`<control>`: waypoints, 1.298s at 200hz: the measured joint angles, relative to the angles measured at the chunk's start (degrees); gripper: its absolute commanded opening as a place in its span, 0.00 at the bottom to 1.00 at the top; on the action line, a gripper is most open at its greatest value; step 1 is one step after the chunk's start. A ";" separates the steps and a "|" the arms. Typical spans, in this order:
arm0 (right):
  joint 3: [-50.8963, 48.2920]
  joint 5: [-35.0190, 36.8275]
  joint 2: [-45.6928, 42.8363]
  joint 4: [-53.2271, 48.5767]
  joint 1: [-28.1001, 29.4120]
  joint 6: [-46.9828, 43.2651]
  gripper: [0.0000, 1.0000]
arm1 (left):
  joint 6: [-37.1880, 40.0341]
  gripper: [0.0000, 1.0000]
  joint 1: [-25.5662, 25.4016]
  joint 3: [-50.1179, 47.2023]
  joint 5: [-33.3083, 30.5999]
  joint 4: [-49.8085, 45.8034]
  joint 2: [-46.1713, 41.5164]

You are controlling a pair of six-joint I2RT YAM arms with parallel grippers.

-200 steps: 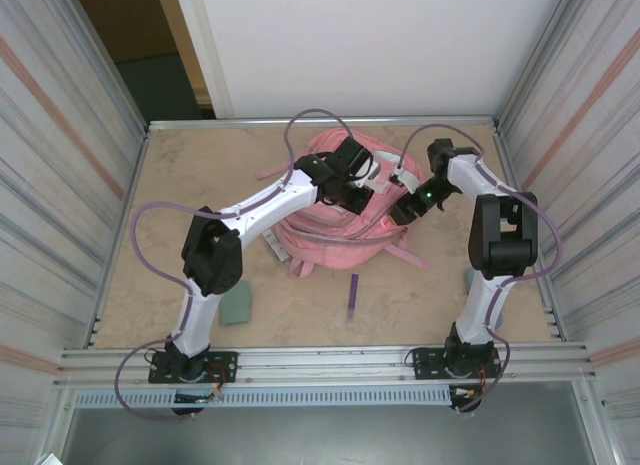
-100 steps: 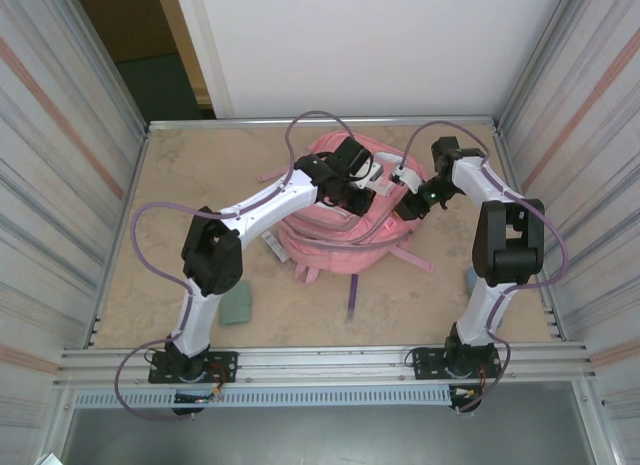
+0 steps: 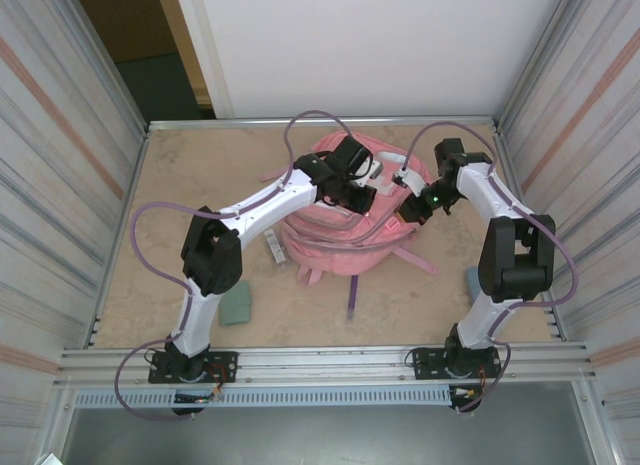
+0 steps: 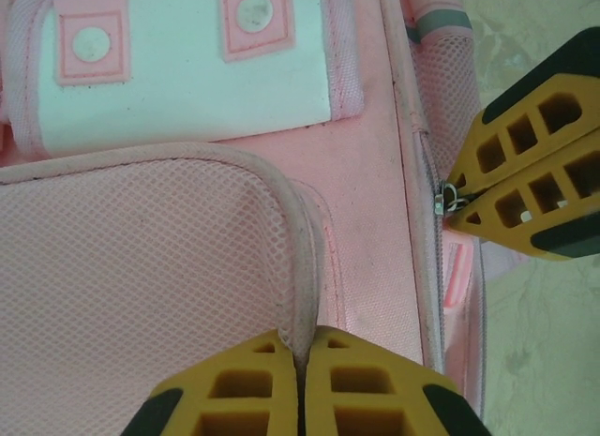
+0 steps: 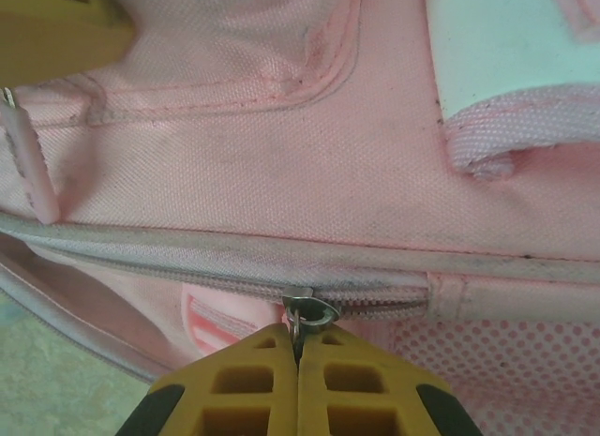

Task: Pack the student bag

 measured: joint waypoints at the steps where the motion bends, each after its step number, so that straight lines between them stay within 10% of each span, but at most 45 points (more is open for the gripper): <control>1: 0.00 0.13 0.00 -0.09 0.04 0.04 0.00 | -0.02 0.00 0.00 0.00 0.02 0.00 0.00; 49: 0.87 12.33 -0.04 -2.95 3.52 0.96 0.00 | -0.28 0.00 -0.28 0.00 1.57 0.55 0.72; 138: 1.66 13.64 -0.79 -8.52 5.51 1.09 0.00 | -2.21 0.00 -0.37 0.00 4.35 3.61 2.23; 259: -7.69 -6.03 -2.10 3.52 9.03 24.20 0.06 | -9.99 0.00 2.54 1.49 3.56 11.02 6.25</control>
